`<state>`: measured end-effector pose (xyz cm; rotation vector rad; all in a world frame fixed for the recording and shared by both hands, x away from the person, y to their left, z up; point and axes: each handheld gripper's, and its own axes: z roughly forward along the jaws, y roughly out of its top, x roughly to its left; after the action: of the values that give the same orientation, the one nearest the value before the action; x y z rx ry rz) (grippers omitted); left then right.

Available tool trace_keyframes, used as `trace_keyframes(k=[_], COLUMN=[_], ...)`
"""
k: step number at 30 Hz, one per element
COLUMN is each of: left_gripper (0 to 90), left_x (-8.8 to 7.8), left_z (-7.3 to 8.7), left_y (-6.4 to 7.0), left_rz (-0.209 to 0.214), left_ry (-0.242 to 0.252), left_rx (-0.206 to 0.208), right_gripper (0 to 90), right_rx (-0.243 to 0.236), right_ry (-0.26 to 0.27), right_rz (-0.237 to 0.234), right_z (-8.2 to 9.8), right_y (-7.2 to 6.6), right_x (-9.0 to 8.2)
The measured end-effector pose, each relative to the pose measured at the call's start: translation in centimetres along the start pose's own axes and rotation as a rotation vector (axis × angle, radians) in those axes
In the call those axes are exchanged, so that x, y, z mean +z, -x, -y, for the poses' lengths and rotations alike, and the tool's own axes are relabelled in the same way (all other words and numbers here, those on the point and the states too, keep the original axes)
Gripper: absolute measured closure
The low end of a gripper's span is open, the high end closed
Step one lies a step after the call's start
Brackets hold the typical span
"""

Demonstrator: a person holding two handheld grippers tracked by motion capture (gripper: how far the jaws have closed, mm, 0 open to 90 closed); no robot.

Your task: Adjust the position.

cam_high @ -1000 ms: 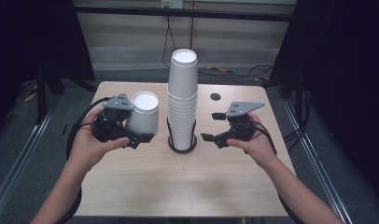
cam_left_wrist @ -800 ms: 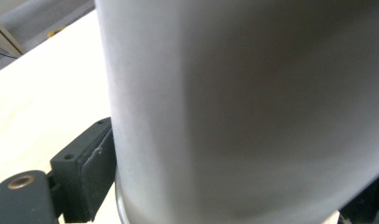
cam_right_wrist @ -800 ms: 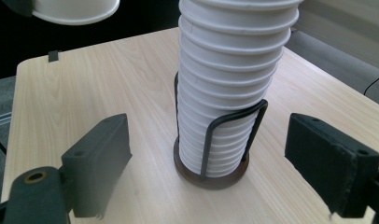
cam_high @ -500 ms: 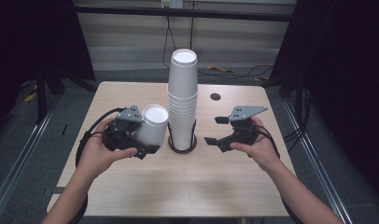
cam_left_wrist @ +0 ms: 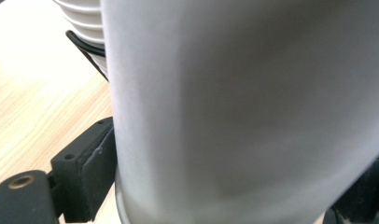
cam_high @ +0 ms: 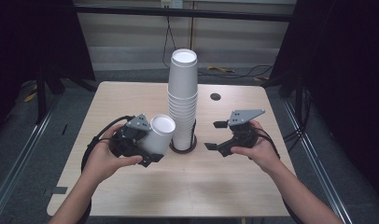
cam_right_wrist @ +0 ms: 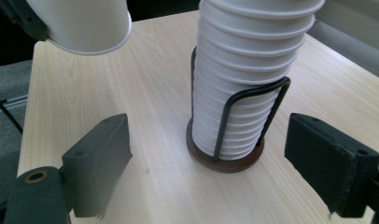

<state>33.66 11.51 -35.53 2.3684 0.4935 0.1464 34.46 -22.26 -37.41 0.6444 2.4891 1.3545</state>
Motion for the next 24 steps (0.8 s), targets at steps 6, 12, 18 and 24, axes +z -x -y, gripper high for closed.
trace_keyframes(k=[6,12,18,24], left_gripper=[10.6,11.3,11.5,11.8], left_x=[0.7,1.2,1.7,1.8], left_z=[0.1,0.3,0.4,0.2], left_y=[0.5,0.8,1.1,1.0], left_rz=[0.014,0.022,0.028,0.028], left_ry=[-0.021,-0.052,-0.082,-0.109], left_rx=[0.009,0.025,0.031,0.038], right_gripper=[13.8,13.8,13.6,13.5], right_rx=[-0.022,-0.061,-0.102,-0.128], right_ry=[-0.018,-0.026,-0.041,-0.06], right_rz=[-0.024,-0.08,-0.128,-0.146], right_z=[0.2,0.5,0.4,0.5], right_y=[-0.4,-1.0,-1.9,-2.3], right_x=[0.2,0.5,1.0,1.4])
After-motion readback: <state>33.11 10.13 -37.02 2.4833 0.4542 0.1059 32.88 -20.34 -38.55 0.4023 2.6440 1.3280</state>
